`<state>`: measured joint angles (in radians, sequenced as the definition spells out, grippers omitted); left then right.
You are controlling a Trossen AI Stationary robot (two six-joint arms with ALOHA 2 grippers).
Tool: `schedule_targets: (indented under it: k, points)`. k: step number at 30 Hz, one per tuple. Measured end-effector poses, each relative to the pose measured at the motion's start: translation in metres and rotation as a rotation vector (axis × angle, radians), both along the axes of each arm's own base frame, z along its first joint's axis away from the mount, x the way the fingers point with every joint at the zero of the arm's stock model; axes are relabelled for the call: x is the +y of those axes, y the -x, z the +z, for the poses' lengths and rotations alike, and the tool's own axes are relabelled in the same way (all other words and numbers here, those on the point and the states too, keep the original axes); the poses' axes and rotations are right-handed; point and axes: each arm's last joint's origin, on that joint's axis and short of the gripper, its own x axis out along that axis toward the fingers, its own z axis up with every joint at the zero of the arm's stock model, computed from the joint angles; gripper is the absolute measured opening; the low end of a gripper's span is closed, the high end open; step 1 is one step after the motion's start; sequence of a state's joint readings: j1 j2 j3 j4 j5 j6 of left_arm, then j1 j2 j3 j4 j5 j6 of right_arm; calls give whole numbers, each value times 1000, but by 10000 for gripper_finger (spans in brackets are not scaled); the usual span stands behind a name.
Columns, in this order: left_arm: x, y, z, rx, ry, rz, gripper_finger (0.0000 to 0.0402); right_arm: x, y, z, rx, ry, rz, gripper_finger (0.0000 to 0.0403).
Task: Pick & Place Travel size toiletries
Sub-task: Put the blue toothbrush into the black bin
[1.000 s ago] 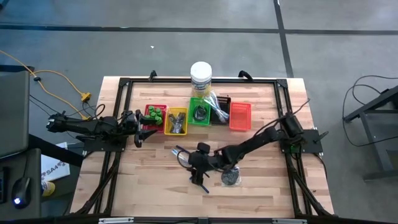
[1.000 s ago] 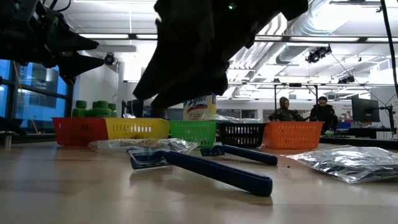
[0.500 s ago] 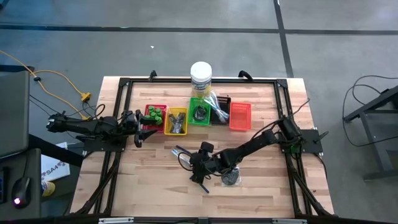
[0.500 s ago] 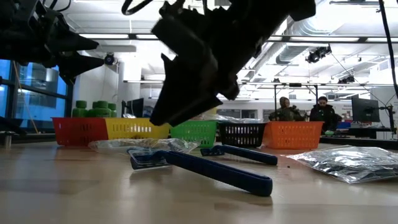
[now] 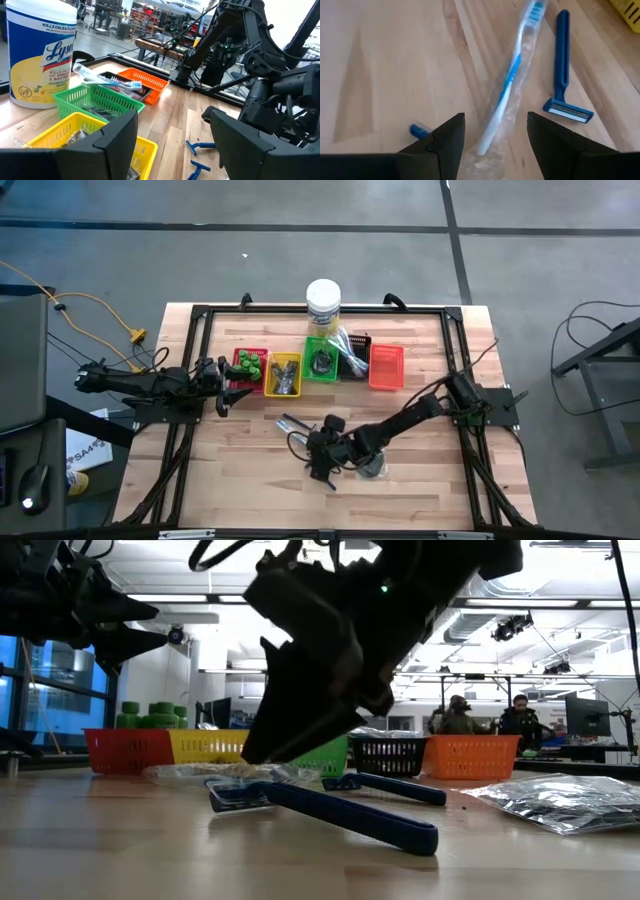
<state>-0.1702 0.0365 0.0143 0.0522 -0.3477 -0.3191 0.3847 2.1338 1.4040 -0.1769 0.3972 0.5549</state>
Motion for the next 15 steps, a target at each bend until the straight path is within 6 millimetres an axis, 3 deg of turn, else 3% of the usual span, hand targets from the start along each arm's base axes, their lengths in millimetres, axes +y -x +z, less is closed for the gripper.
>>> schedule_targets:
  k: [11,15]
  points:
    - [0,0,0,0,0,0,242,0,0,-13,35,8,6,202]
    - [0,0,0,0,0,0,242,0,-1,-13,32,4,7,185]
